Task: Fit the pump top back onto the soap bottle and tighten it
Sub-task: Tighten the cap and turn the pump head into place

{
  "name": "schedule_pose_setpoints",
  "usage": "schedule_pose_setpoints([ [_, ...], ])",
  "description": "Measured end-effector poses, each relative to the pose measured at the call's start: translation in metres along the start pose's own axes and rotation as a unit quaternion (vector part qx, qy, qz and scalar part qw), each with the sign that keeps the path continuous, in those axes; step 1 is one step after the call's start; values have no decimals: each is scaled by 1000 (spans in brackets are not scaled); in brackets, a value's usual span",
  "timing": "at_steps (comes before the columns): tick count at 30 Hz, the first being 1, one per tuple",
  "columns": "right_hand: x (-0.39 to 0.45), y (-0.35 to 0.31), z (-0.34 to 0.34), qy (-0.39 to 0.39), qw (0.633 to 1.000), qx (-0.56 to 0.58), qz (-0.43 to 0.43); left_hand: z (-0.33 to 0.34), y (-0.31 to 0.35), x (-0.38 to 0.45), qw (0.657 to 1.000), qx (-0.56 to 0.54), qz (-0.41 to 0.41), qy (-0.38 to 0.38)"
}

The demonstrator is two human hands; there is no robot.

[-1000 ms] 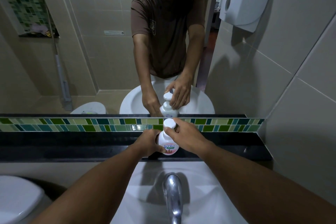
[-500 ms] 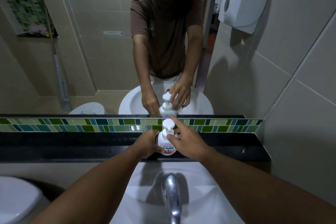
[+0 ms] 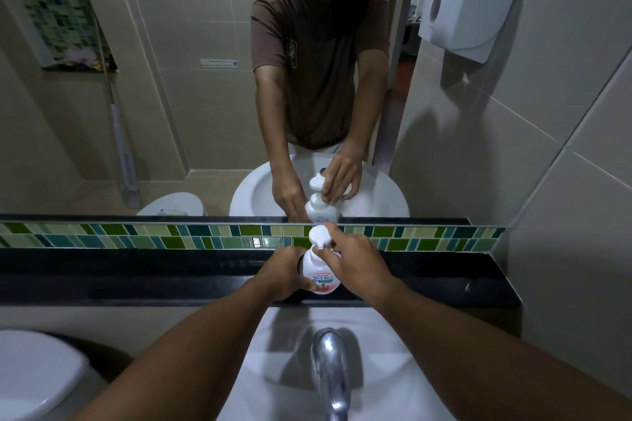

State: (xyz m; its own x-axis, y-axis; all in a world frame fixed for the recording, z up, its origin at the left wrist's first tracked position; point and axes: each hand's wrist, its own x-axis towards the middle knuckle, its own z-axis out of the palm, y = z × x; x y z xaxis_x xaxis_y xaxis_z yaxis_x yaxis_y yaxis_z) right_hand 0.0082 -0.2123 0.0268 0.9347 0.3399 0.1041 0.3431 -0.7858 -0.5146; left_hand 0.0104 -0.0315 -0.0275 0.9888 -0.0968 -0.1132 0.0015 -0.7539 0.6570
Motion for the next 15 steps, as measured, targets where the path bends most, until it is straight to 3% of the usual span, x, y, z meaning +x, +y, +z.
schedule_pose_setpoints([
  [15, -6, 5, 5, 14, 997, 72, 33, 1, 14, -1, 999, 41, 2, 1],
])
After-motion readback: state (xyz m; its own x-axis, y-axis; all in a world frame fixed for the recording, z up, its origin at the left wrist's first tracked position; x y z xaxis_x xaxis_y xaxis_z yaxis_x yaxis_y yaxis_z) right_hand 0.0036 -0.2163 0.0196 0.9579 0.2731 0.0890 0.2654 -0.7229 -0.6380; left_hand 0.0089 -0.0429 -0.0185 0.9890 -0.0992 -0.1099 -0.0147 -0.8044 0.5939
